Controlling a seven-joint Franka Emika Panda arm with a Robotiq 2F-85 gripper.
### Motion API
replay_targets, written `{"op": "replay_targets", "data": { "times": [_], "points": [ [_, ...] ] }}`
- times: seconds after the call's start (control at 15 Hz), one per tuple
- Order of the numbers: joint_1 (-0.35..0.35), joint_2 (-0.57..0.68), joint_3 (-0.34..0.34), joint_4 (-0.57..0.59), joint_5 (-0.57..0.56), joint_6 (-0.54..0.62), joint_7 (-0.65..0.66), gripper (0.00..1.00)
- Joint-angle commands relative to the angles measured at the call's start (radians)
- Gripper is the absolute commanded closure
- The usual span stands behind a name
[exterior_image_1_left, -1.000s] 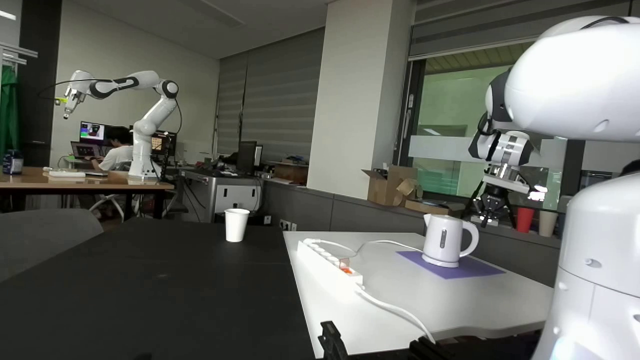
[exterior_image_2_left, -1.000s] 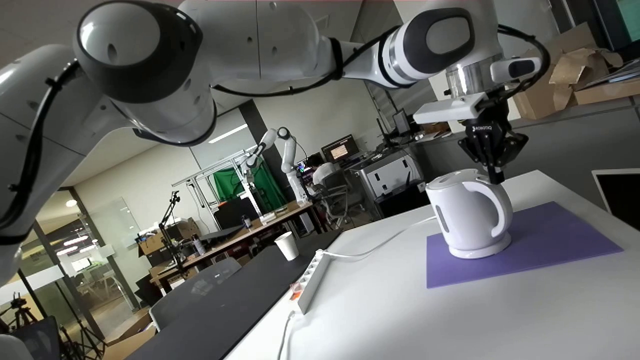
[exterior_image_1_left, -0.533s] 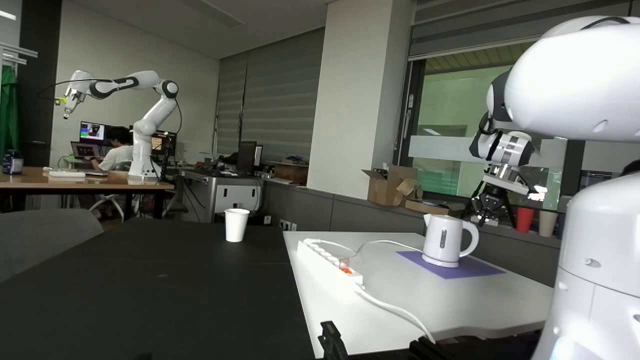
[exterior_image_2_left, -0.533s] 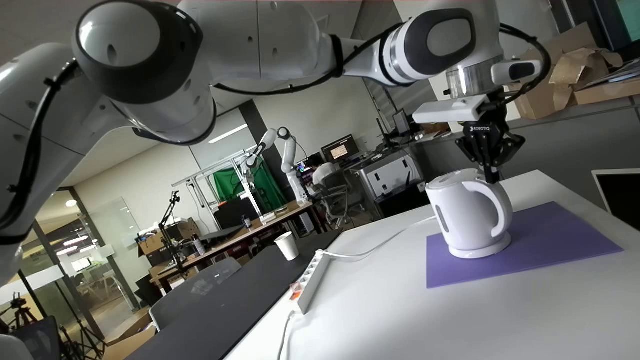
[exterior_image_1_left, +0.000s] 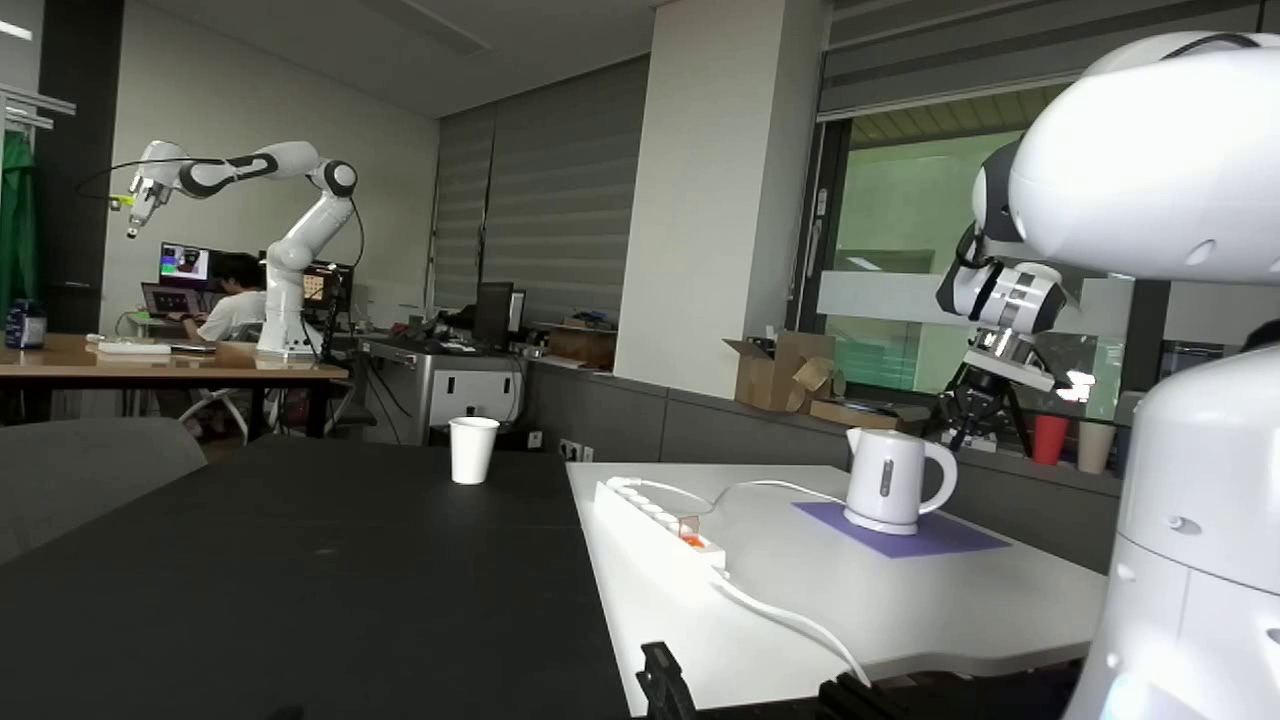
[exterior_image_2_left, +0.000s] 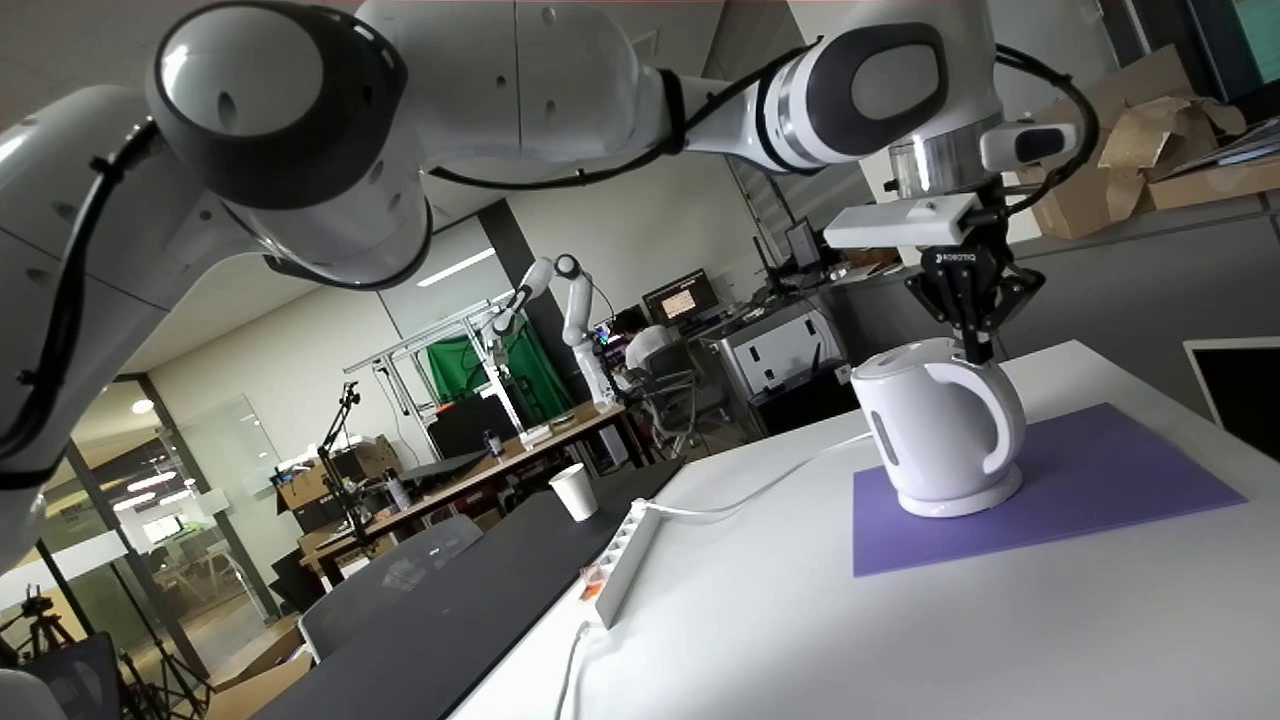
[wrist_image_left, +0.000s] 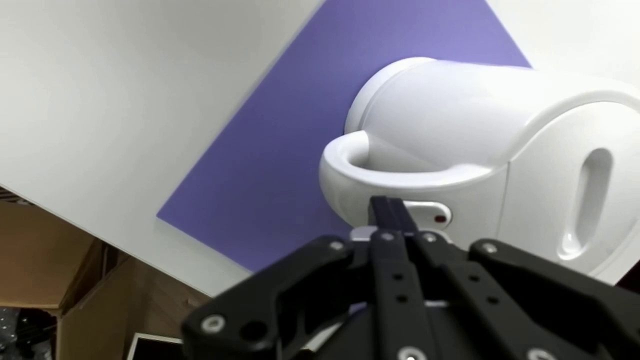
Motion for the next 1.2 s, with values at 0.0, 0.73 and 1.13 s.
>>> {"op": "replay_targets", "data": {
  "times": [0.0,0.73,1.13],
  "points": [
    [-0.010,-0.019,0.014,-0.025,0.022,0.004,-0.023,1.00],
    [-0.050,0.034,0.026,0.006,0.069,0.002,-0.035,1.00],
    [-0.059,0.020,0.034,-0.004,0.098,0.005,-0.044,1.00]
  ]
}}
